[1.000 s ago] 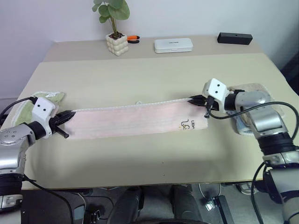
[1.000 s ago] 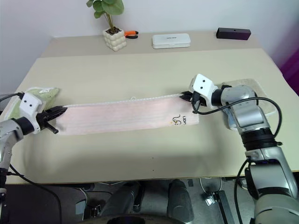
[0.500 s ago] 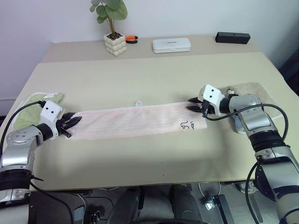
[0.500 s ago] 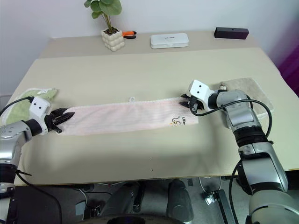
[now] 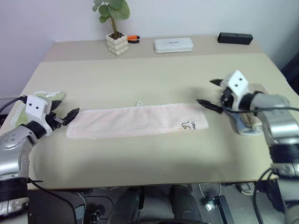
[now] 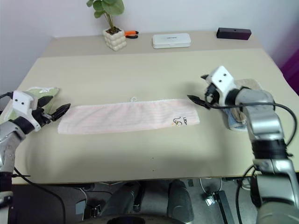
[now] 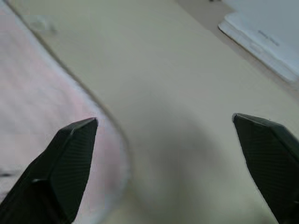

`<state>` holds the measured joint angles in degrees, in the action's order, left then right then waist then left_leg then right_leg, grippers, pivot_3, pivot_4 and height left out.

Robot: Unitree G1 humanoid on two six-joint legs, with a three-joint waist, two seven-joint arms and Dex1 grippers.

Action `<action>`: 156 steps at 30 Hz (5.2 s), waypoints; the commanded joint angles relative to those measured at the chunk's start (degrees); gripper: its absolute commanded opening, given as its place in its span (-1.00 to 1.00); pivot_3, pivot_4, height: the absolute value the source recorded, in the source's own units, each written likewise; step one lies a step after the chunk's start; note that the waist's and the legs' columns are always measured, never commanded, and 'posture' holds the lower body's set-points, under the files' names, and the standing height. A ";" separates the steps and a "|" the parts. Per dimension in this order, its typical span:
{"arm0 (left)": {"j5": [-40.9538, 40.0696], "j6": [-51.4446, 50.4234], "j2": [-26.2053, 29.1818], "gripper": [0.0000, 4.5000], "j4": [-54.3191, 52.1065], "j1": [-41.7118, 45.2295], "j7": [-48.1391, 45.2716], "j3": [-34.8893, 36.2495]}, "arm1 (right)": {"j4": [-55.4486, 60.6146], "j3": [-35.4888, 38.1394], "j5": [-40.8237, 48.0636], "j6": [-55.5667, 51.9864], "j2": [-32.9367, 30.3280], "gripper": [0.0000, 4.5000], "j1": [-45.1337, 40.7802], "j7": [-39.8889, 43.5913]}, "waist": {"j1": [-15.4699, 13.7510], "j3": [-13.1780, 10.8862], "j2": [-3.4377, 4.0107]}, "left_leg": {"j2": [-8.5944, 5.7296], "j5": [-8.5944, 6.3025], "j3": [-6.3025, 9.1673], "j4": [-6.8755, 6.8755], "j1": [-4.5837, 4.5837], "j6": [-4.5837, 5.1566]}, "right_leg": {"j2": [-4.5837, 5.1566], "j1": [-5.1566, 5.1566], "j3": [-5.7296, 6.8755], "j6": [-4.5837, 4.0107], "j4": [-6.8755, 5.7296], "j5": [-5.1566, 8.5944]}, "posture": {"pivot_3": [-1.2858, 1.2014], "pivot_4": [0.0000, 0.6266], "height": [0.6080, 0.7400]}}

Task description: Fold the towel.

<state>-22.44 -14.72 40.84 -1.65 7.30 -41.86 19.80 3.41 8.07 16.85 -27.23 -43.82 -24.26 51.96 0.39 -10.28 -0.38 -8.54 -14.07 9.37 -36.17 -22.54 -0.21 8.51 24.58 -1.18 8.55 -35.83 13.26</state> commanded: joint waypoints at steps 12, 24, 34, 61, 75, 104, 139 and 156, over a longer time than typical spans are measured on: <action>-0.58 -4.26 -9.88 0.75 -24.80 0.78 -4.80 -28.03 | 33.32 22.14 36.35 -45.20 19.07 1.00 27.34 -28.77 | -0.97 0.15 0.10 | 0.07 -0.06 -0.25 -0.06 0.18 0.10 | -0.03 -0.09 -0.16 -0.01 -0.10 0.00 | 0.03 -0.52 1.00; 0.46 -3.16 -9.86 0.75 -25.29 -0.52 -4.51 -28.53 | 14.81 34.09 41.42 -50.11 42.39 1.00 6.60 -65.11 | -1.00 0.22 0.13 | 0.05 -0.05 -0.16 0.00 0.19 0.10 | -0.05 -0.09 -0.13 -0.02 -0.08 0.00 | 0.03 -0.52 1.00; 1.30 -2.44 -9.82 0.75 -26.50 -3.34 -3.30 -28.50 | 16.00 34.77 49.38 -50.17 40.16 -0.97 8.05 -69.71 | -1.13 0.37 0.17 | 0.05 -0.05 -0.16 0.02 0.23 0.10 | -0.05 -0.13 -0.13 -0.02 -0.08 0.00 | 0.03 -0.52 1.00; 2.88 -1.29 -10.92 0.75 -24.86 -2.74 -3.42 -29.01 | 5.08 21.43 56.56 -33.15 30.10 -0.26 6.94 -76.91 | -0.63 0.40 0.18 | 0.11 -0.06 -0.16 0.05 0.22 0.12 | -0.14 -0.16 -0.12 -0.01 0.04 0.00 | 0.03 -0.52 1.00; 2.88 -0.35 -11.70 0.75 -22.20 -1.13 -5.44 -30.00 | 20.98 22.77 59.28 -35.29 7.33 -0.97 13.26 -66.22 | -1.10 0.35 0.25 | 0.10 -0.11 -0.17 0.10 0.09 0.22 | -0.13 -0.20 -0.09 0.01 0.47 -0.01 | 0.03 -0.52 1.00; 3.11 -2.36 -10.93 0.75 -25.89 -3.21 -3.18 -29.56 | 31.58 -19.27 22.01 -27.94 4.25 0.10 1.69 -29.89 | -1.26 0.25 0.05 | 0.27 -0.16 -0.24 0.06 0.00 0.27 | -0.28 -0.18 -0.09 0.02 0.69 -0.03 | 0.03 -0.52 1.00; -7.29 -13.09 -14.77 0.98 -35.67 -21.18 11.66 -12.88 | 12.98 -14.60 2.14 -1.13 8.63 -0.39 -0.61 -10.71 | -1.03 0.26 0.04 | 0.34 -0.21 -0.22 0.07 0.08 0.13 | -0.41 -0.17 -0.18 -0.03 0.62 -0.08 | 0.03 -0.52 1.00; -55.29 -26.48 -30.58 1.00 -27.88 -21.36 57.65 5.70 | 17.83 -24.43 -4.60 9.88 8.35 0.98 -2.38 -0.24 | -1.40 0.29 -0.04 | 0.61 -0.31 -0.14 -0.06 0.14 -0.07 | -0.70 -0.26 -0.16 -0.09 0.61 -0.08 | 0.03 -0.52 1.00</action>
<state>-76.31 -42.85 10.47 -32.50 -15.52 11.67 23.97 19.99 -16.20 12.46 -18.56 -36.24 -26.66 51.77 -1.01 -9.99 -0.41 -7.94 -14.37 9.23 -36.23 -22.41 -0.30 7.80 24.32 -1.34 8.44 -35.23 13.16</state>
